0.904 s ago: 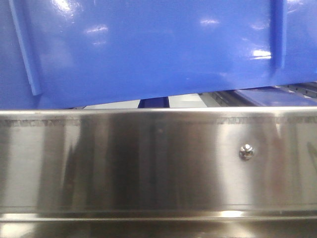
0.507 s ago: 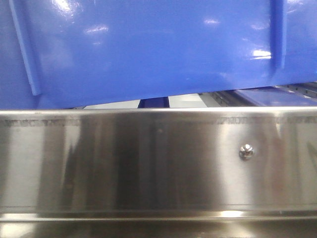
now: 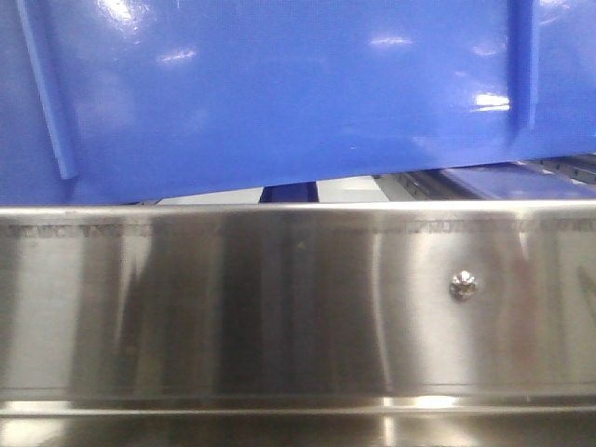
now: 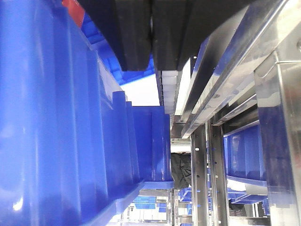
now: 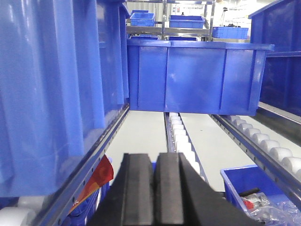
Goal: Move blue bin to conveyor side
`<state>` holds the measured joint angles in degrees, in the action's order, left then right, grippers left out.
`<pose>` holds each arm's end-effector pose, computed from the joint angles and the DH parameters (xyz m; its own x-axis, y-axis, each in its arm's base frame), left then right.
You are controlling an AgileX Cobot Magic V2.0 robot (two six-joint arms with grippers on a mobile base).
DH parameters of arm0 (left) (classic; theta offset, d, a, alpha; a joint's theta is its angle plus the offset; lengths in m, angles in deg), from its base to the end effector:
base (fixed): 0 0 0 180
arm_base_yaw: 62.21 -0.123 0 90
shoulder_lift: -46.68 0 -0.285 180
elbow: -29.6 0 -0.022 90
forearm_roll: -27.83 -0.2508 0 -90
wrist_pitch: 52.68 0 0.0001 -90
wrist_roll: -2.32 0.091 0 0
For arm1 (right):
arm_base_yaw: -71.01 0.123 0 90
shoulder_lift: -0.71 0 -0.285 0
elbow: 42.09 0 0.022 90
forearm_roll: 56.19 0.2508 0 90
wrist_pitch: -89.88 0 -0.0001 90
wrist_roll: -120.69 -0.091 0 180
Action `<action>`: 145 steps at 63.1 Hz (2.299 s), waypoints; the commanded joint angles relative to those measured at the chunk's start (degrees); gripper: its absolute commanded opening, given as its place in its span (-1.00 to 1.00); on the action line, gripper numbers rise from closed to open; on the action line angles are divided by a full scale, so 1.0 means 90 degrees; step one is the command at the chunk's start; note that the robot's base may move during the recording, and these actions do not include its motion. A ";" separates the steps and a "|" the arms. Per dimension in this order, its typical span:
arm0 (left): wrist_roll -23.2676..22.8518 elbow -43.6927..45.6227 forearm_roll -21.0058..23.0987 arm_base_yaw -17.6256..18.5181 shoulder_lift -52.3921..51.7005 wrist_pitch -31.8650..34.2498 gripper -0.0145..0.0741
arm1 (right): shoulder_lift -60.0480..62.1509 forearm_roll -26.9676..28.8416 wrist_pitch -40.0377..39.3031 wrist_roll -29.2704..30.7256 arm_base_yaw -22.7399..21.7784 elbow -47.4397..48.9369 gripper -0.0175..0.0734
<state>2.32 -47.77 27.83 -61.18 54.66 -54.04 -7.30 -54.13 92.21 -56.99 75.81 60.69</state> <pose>0.0568 -0.0010 0.2099 0.0574 -0.0010 -0.9984 0.0180 0.9998 0.0000 0.0566 0.0049 0.2093 0.0428 -0.0010 -0.9991 -0.0849 0.9964 -0.0046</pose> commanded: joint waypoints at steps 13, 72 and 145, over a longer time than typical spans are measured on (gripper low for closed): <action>0.0000 0.0016 -0.0044 -0.0015 -0.0021 0.1490 -0.69 | 0.0026 0.0028 -0.0930 0.0053 -0.0041 0.0000 -0.81; 0.0000 0.3688 -0.0044 -0.0015 0.1896 -0.0601 -0.69 | -0.2452 0.0028 0.0854 0.0053 -0.0041 0.5010 -0.81; 0.0000 0.6646 0.0744 -0.0015 0.5170 -0.2878 -0.69 | -0.6418 0.0028 0.5896 0.0053 0.0071 0.9119 -0.80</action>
<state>2.32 10.87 32.50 -61.18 99.58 -79.31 -62.41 -53.90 142.55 -56.99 76.04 140.01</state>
